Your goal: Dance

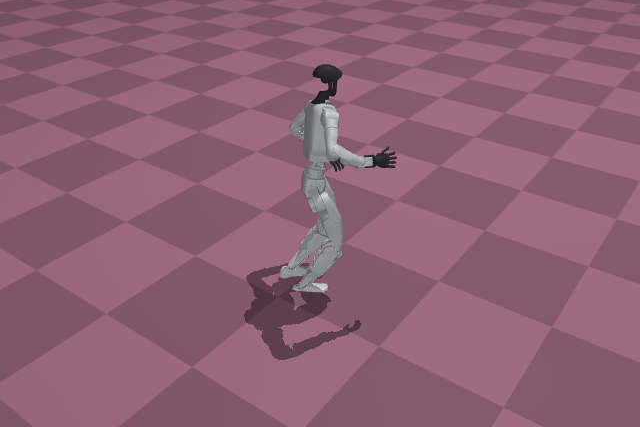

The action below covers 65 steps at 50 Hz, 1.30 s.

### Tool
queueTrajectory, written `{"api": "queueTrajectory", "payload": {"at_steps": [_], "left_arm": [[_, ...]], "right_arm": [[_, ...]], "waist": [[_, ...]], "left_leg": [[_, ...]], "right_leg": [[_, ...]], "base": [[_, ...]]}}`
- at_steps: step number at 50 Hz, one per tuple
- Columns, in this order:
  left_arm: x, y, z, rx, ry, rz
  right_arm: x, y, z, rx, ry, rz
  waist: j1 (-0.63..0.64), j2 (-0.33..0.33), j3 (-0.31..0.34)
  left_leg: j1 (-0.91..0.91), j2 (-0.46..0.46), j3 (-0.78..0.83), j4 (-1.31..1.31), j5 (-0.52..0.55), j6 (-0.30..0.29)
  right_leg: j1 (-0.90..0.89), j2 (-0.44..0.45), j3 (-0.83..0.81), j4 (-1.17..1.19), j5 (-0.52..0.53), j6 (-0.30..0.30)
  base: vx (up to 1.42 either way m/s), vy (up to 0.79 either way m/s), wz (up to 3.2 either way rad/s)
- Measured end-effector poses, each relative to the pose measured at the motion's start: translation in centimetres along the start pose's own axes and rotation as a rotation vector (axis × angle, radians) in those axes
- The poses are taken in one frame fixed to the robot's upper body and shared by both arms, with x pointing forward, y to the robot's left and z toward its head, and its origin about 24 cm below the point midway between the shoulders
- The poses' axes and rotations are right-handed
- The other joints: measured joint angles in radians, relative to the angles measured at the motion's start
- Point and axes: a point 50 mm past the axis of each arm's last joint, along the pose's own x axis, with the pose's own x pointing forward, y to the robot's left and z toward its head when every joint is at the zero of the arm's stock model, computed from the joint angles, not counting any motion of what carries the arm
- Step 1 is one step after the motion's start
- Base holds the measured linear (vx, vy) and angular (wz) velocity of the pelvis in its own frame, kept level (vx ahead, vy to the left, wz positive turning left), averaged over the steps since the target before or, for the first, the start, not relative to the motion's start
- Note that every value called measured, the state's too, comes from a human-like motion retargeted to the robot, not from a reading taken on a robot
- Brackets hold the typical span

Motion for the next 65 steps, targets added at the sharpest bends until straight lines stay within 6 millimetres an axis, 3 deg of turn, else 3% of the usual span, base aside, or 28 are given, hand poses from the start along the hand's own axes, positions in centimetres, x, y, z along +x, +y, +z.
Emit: {"api": "queueTrajectory", "payload": {"at_steps": [3,5,8,11,14,20,22,26,29,32,35,38,41,43,45,47,50,52,54,57,60,62,65], "left_arm": [[-1.1,-0.5,-1.0,-0.065,0.031,-0.032],[-1.5,-0.6,-1.1,-0.093,0.033,-0.044],[-1.7,0.4,-0.2,-0.072,-0.005,-0.044],[-1.4,2.3,1.9,0.026,-0.074,-0.017],[-1.0,5.6,5.4,0.195,-0.161,0.042],[-2.6,12.9,13.7,0.516,-0.33,0.307],[-3.8,15.5,18.3,0.617,-0.446,0.452],[-6.3,16.5,24.1,0.689,-0.677,0.641],[-6.8,15.3,27.9,0.702,-0.861,0.684],[-5.8,12.9,29.1,0.665,-0.982,0.587],[-3.9,10.8,28.1,0.568,-1.01,0.462],[-1.4,10.1,24.3,0.419,-0.891,0.408],[0.9,9.8,17.5,0.291,-0.624,0.392],[1.9,8.7,11.9,0.22,-0.401,0.37],[2.2,6.4,5.9,0.154,-0.17,0.303],[1.4,3.5,0.5,0.09,0.033,0.215],[-1.4,-0.8,-5.7,-0.007,0.264,0.086],[-3.2,-2.9,-7.7,-0.05,0.338,0.027],[-4.1,-3.8,-8.2,-0.067,0.349,0.011],[-4.2,-2.8,-6.9,-0.037,0.276,0.06],[-2.9,-0.1,-4.2,0.04,0.143,0.16],[-2.0,1.6,-2.2,0.085,0.061,0.227],[-1.0,2.8,-0.1,0.113,-0.022,0.279]], "right_arm": [[0.9,0.2,1.8,0.009,-0.077,-0.002],[1.0,0.5,1.9,0.027,-0.086,0.0],[0.4,1.2,0.2,0.05,-0.024,0.005],[-0.9,1.8,-3.0,0.053,0.117,0.005],[-2.9,1.8,-7.4,0.048,0.319,-0.022],[-10.2,0.5,-14.8,0.033,0.769,-0.174],[-10.6,0.8,-15.9,0.114,0.809,-0.258],[-12.0,0.7,-16.1,0.265,0.816,-0.398],[-10.4,0.3,-14.8,0.482,0.683,-0.507],[-7.7,-0.4,-12.0,0.689,0.46,-0.564],[-4.3,-1.8,-7.1,0.862,0.146,-0.566],[-0.8,-3.3,0.0,0.961,-0.247,-0.507],[0.7,-4.4,8.6,0.955,-0.65,-0.405],[0.4,-4.3,14.4,0.874,-0.876,-0.343],[-0.5,-4.1,18.0,0.779,-1.033,-0.326],[-1.6,-3.9,19.7,0.701,-1.115,-0.363],[-2.9,-3.8,19.6,0.625,-1.137,-0.441],[-3.4,-3.8,18.3,0.572,-1.066,-0.479],[-3.4,-3.6,16.1,0.51,-0.931,-0.497],[-3.5,-3.0,11.4,0.399,-0.648,-0.444],[-3.9,-1.9,6.9,0.321,-0.379,-0.325],[-3.8,-1.3,5.4,0.286,-0.293,-0.261],[-3.1,-0.6,5.2,0.235,-0.28,-0.2]], "waist": [[0.067,0.086,-0.014],[0.095,0.113,-0.032],[0.104,0.12,-0.064],[0.091,0.136,-0.091],[0.066,0.126,-0.114],[0.016,0.146,-0.117],[-0.019,0.056,-0.067],[-0.105,0.035,-0.039],[-0.178,-0.012,-0.035],[-0.221,-0.006,-0.068],[-0.227,0.009,-0.129],[-0.223,-0.021,-0.163],[-0.178,0.003,-0.146],[-0.115,0.106,-0.139],[-0.064,0.137,-0.137],[-0.032,0.133,-0.135],[-0.008,0.115,-0.144],[-0.009,0.106,-0.155],[-0.015,0.103,-0.16],[-0.03,0.088,-0.148],[-0.045,0.066,-0.121],[-0.043,0.06,-0.109],[-0.029,0.062,-0.101]], "left_leg": [[-0.126,0.113,-0.043,0.14,-0.031,0.006],[-0.17,0.13,-0.054,0.114,-0.045,0.018],[-0.176,0.09,-0.04,-0.04,-0.045,0.034],[-0.155,0.05,-0.02,-0.173,-0.038,0.041],[-0.103,-0.022,0.005,-0.315,-0.021,0.057],[-0.056,-0.065,0.035,-0.326,-0.081,0.074],[0.05,-0.189,0.071,-0.484,-0.036,0.094],[0.128,-0.236,0.104,-0.501,-0.06,0.079],[0.292,-0.352,0.088,-0.768,0.049,0.073],[0.372,-0.352,0.097,-0.876,0.101,0.047],[0.357,-0.304,0.135,-0.835,0.093,0.037],[0.301,-0.24,0.136,-0.59,0.047,0.047],[0.106,-0.076,0.055,-0.049,0.015,0.052],[-0.087,0.107,-0.032,0.282,0.01,0.046],[-0.229,0.165,-0.09,0.397,-0.006,0.062],[-0.326,0.154,-0.122,0.337,-0.025,0.074],[-0.39,0.076,-0.162,0.1,-0.003,0.065],[-0.371,0.017,-0.173,-0.032,0.025,0.063],[-0.336,-0.015,-0.164,-0.073,0.027,0.079],[-0.231,-0.073,-0.131,-0.131,-0.012,0.127],[-0.149,-0.142,-0.113,-0.193,-0.013,0.139],[-0.116,-0.163,-0.111,-0.248,0.01,0.129],[-0.102,-0.181,-0.127,-0.329,0.058,0.107]], "right_leg": [[0.023,0.118,0.013,-0.116,0.058,-0.014],[0.036,0.15,0.028,-0.189,0.099,-0.006],[0.041,0.134,0.044,-0.26,0.132,0.013],[0.031,0.103,0.039,-0.27,0.131,0.029],[0.022,0.049,0.035,-0.267,0.111,0.041],[-0.039,-0.023,0.029,-0.057,0.006,0.051],[-0.099,-0.164,0.032,0.144,-0.034,0.061],[-0.238,-0.328,-0.007,0.459,-0.052,0.024],[-0.361,-0.399,0.031,0.479,-0.042,0.042],[-0.421,-0.361,0.024,0.292,0.002,0.076],[-0.432,-0.275,0.025,0.064,0.08,0.107],[-0.4,-0.229,0.07,0.084,0.121,0.098],[-0.35,-0.096,0.082,0.141,0.117,0.04],[-0.327,0.082,0.053,0.095,0.138,-0.012],[-0.299,0.176,0.077,0.072,0.137,-0.029],[-0.255,0.211,0.127,0.039,0.131,-0.02],[-0.182,0.218,0.213,-0.012,0.116,0.004],[-0.144,0.205,0.26,-0.018,0.089,0.021],[-0.124,0.197,0.294,0.018,0.047,0.034],[-0.083,0.156,0.337,0.1,-0.006,0.062],[-0.072,0.09,0.337,0.222,-0.01,0.095],[-0.076,0.051,0.307,0.239,0.019,0.098],[-0.08,0.041,0.298,0.181,0.028,0.082]], "base": [[0.11,-0.04,-0.94],[0.12,0.0,-0.61],[0.13,0.03,-0.16],[0.11,0.05,0.06],[0.13,0.09,0.19],[0.11,0.1,0.01],[0.12,0.09,-0.01],[0.15,0.02,-0.18],[0.26,-0.03,0.07],[0.31,-0.13,-0.38],[0.35,-0.14,-0.69],[0.41,-0.17,-0.78],[0.42,-0.16,-1.38],[0.44,-0.08,-2.22],[0.52,0.02,-2.04],[0.57,0.1,-1.43],[0.57,0.15,-1.02],[0.52,0.17,-0.63],[0.42,0.16,-0.46],[0.33,0.13,-0.07],[0.17,0.04,0.19],[0.04,-0.01,0.07],[-0.06,-0.07,0.23]]}}
